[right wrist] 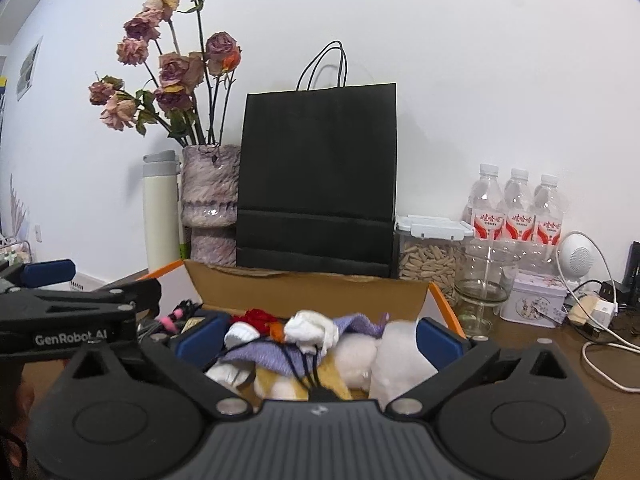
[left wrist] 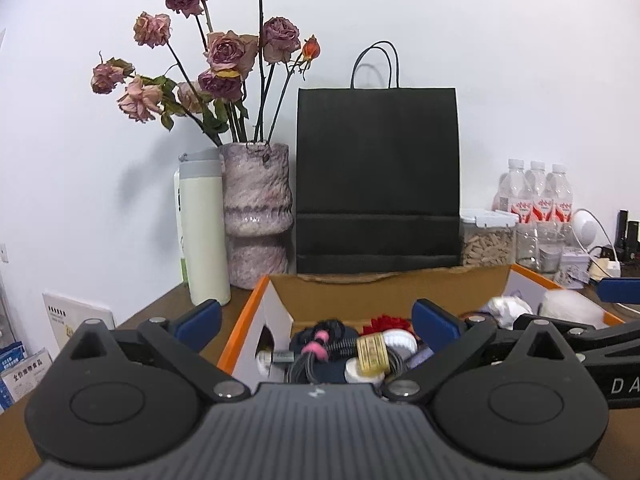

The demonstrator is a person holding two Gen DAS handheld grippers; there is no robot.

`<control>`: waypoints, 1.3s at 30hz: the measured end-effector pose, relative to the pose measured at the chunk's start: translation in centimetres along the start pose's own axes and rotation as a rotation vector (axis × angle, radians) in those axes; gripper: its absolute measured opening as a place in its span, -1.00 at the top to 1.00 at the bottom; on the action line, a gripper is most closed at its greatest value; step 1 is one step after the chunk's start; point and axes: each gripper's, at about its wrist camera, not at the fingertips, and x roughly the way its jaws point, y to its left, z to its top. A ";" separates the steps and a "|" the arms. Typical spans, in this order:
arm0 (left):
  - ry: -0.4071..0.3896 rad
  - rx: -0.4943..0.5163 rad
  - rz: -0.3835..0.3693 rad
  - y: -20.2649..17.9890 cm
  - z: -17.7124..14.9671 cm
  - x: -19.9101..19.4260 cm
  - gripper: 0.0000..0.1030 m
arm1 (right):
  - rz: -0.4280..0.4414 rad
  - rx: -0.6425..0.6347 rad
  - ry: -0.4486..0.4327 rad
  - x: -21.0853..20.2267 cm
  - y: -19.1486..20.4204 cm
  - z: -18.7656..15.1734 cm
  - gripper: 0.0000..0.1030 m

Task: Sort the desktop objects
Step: 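Withdraw both grippers from the box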

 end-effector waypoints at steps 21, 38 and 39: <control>0.096 0.004 -0.062 -0.3 -2.9 -7.4 -1.00 | 0.012 -0.003 0.057 -8.4 1.4 -3.3 -1.00; 0.135 0.011 -0.076 -0.2 -3.8 -8.7 -1.00 | 0.007 0.017 0.096 -10.2 1.7 -4.4 -1.00; 0.137 0.013 -0.075 -0.2 -3.8 -8.6 -1.00 | 0.007 0.018 0.098 -10.1 1.7 -4.5 -1.00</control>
